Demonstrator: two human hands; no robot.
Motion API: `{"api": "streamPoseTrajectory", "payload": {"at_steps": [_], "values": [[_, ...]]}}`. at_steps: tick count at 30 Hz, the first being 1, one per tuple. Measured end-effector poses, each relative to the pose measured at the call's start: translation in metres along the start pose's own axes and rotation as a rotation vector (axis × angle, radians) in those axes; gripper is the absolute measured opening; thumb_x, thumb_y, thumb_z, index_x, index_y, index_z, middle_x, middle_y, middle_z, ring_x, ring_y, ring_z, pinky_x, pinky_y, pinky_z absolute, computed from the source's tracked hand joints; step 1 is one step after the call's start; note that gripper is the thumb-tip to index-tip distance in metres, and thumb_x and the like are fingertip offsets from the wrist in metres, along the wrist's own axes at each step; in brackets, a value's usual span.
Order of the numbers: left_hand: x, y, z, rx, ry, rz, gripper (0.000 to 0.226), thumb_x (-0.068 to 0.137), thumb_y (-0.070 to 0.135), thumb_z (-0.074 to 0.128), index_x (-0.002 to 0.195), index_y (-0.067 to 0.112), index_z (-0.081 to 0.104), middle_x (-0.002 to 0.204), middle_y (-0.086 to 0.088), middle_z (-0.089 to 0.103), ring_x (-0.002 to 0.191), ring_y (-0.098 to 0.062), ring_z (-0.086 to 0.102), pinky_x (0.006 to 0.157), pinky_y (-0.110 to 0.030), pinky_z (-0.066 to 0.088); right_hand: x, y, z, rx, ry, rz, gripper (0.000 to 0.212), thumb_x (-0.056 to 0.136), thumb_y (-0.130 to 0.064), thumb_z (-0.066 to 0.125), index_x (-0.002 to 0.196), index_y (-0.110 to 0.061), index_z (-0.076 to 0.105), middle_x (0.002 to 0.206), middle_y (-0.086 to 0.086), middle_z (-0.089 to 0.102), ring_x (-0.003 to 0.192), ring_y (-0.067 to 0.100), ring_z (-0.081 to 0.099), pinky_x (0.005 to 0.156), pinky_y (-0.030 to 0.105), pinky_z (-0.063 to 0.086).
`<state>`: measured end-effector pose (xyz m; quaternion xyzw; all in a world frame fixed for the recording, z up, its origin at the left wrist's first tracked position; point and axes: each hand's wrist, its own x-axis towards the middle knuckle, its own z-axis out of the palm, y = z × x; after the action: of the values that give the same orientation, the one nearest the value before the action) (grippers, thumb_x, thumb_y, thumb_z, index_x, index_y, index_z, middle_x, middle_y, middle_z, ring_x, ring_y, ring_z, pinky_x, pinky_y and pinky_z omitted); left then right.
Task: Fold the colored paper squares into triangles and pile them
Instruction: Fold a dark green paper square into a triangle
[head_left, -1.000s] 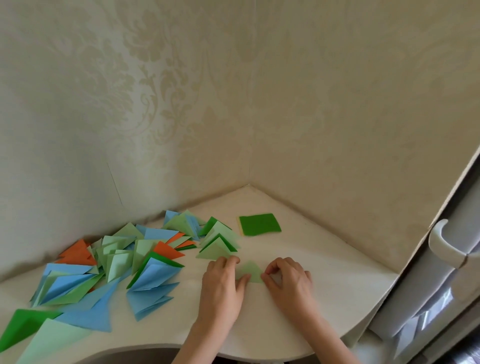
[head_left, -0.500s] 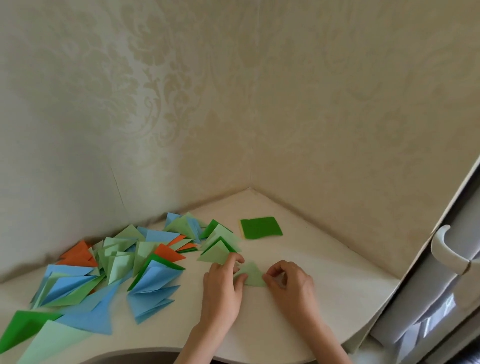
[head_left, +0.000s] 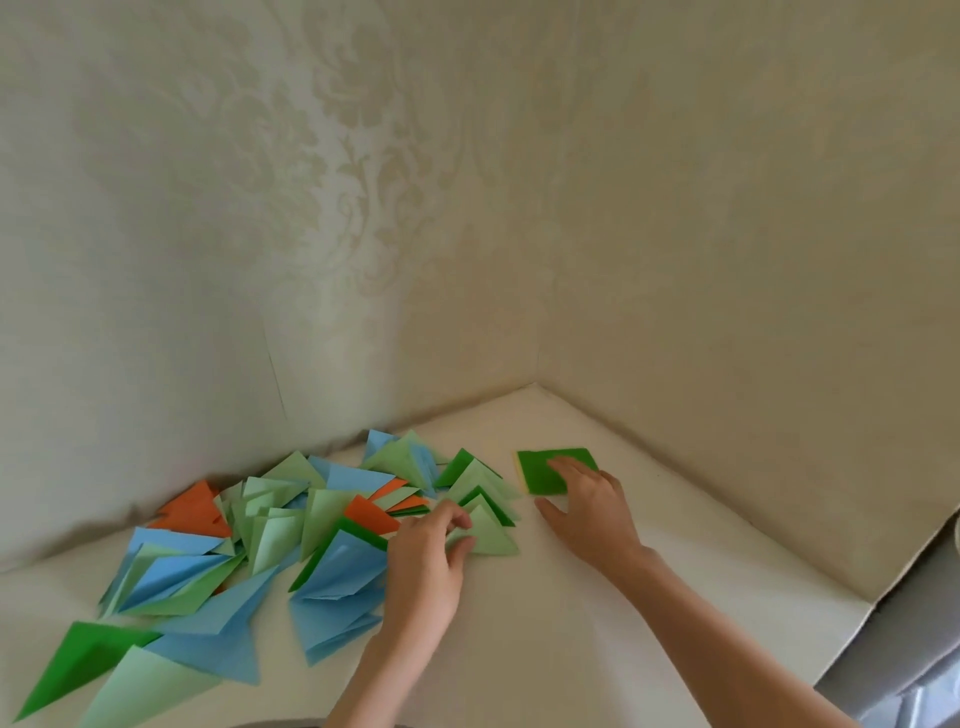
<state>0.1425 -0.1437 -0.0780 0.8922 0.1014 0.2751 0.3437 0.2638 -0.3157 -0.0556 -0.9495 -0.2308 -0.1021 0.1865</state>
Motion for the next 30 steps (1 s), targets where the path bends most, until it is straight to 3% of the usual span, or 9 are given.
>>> {"api": "streamPoseTrajectory", "payload": {"at_steps": [6, 11, 15, 21, 23, 26, 30], "values": [[0.014, -0.001, 0.010, 0.036, -0.043, -0.060, 0.018, 0.085, 0.019, 0.070, 0.100, 0.026, 0.061, 0.095, 0.012, 0.060, 0.099, -0.014, 0.056, 0.082, -0.034, 0.048, 0.009, 0.004, 0.009, -0.017, -0.022, 0.068, 0.042, 0.091, -0.050, 0.053, 0.128, -0.031, 0.056, 0.128, -0.009, 0.057, 0.118, 0.013, 0.051, 0.102, 0.035, 0.029], [0.017, -0.004, 0.013, 0.082, -0.035, -0.052, 0.021, 0.087, 0.019, 0.067, 0.106, 0.026, 0.064, 0.106, 0.010, 0.063, 0.107, -0.015, 0.051, 0.089, -0.028, 0.041, 0.006, 0.000, 0.015, -0.074, 0.078, 0.078, 0.022, 0.096, -0.038, 0.050, 0.102, -0.033, 0.071, 0.115, -0.014, 0.062, 0.109, 0.011, 0.055, 0.109, 0.046, 0.017], [0.019, -0.001, 0.011, 0.170, -0.025, -0.115, 0.019, 0.087, 0.030, 0.066, 0.106, 0.031, 0.066, 0.110, 0.007, 0.060, 0.107, -0.017, 0.043, 0.091, -0.028, 0.034, 0.006, -0.001, 0.020, -0.041, 0.163, 0.076, 0.018, 0.092, -0.028, 0.056, 0.090, -0.027, 0.074, 0.106, -0.013, 0.066, 0.103, 0.011, 0.057, 0.105, 0.041, 0.017], [0.022, 0.005, 0.004, 0.414, -0.069, -0.093, 0.027, 0.092, 0.044, 0.055, 0.116, 0.036, 0.064, 0.112, 0.004, 0.049, 0.109, -0.019, 0.038, 0.092, -0.027, 0.030, 0.002, 0.006, 0.007, 0.054, 0.325, 0.011, 0.006, 0.075, -0.024, 0.079, 0.073, -0.027, 0.075, 0.085, -0.014, 0.071, 0.082, 0.013, 0.065, 0.089, 0.041, 0.038], [0.022, 0.011, 0.003, 0.401, -0.038, -0.048, 0.029, 0.090, 0.041, 0.060, 0.116, 0.030, 0.064, 0.109, 0.002, 0.053, 0.106, -0.021, 0.043, 0.091, -0.029, 0.034, -0.004, 0.011, -0.007, 0.079, 0.403, -0.036, 0.007, 0.074, -0.022, 0.081, 0.075, -0.025, 0.075, 0.085, -0.012, 0.071, 0.079, 0.016, 0.065, 0.084, 0.038, 0.041], [0.016, 0.022, 0.005, 0.270, 0.062, 0.086, 0.034, 0.074, 0.018, 0.080, 0.106, 0.016, 0.068, 0.093, -0.003, 0.059, 0.087, -0.025, 0.054, 0.078, -0.035, 0.047, -0.022, 0.018, -0.027, 0.125, 0.501, -0.114, 0.004, 0.080, -0.027, 0.072, 0.082, -0.025, 0.075, 0.090, -0.012, 0.071, 0.082, 0.014, 0.065, 0.081, 0.032, 0.041], [-0.002, 0.047, 0.012, 0.009, 0.058, 0.235, 0.039, 0.073, 0.000, 0.072, 0.107, 0.016, 0.058, 0.092, 0.005, 0.054, 0.086, -0.014, 0.054, 0.075, -0.025, 0.048, -0.062, 0.022, -0.033, 0.108, 0.488, -0.211, 0.006, 0.078, -0.026, 0.077, 0.084, -0.024, 0.074, 0.090, -0.012, 0.071, 0.083, 0.011, 0.064, 0.076, 0.031, 0.044]]}}
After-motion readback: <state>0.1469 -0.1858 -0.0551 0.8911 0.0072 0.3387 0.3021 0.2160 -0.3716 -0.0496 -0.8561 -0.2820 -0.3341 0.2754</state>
